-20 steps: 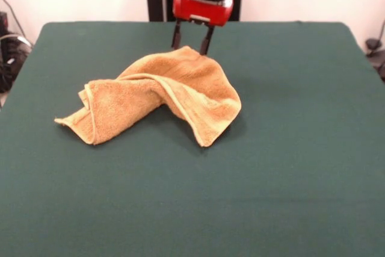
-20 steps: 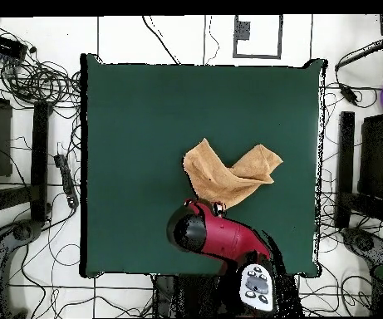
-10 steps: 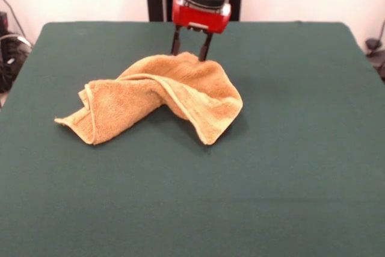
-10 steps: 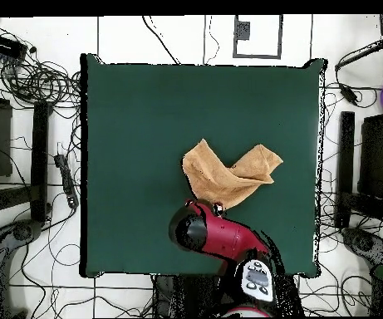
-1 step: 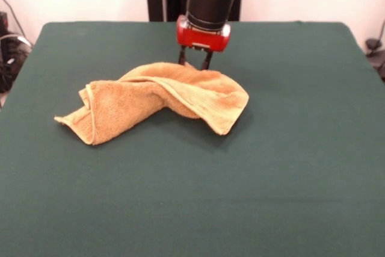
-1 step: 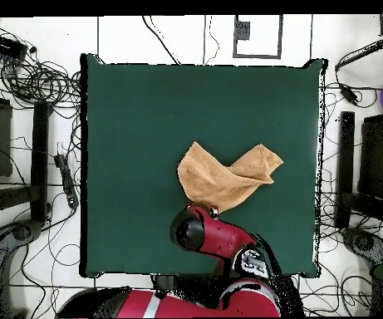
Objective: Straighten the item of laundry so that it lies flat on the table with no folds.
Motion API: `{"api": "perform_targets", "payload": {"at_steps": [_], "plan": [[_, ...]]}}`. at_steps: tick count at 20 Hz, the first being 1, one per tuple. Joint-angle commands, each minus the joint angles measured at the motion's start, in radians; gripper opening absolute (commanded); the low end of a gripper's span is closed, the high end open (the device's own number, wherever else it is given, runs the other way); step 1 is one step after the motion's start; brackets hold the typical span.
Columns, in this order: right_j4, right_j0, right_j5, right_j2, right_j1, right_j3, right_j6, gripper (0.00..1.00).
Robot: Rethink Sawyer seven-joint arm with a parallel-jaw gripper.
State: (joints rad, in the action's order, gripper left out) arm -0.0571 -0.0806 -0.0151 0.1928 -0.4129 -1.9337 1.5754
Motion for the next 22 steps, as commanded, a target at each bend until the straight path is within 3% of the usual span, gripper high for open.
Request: {"api": "perform_targets", "payload": {"at_steps": [1,13,22], "plan": [[-0.097,0.029,-0.067,-0.100,0.070,-0.016,0.305,0.00],[-0.136,0.026,-0.031,-0.124,0.050,-0.048,0.305,0.00],[-0.294,0.186,0.073,-0.053,-0.101,-0.221,0.424,0.00]]}}
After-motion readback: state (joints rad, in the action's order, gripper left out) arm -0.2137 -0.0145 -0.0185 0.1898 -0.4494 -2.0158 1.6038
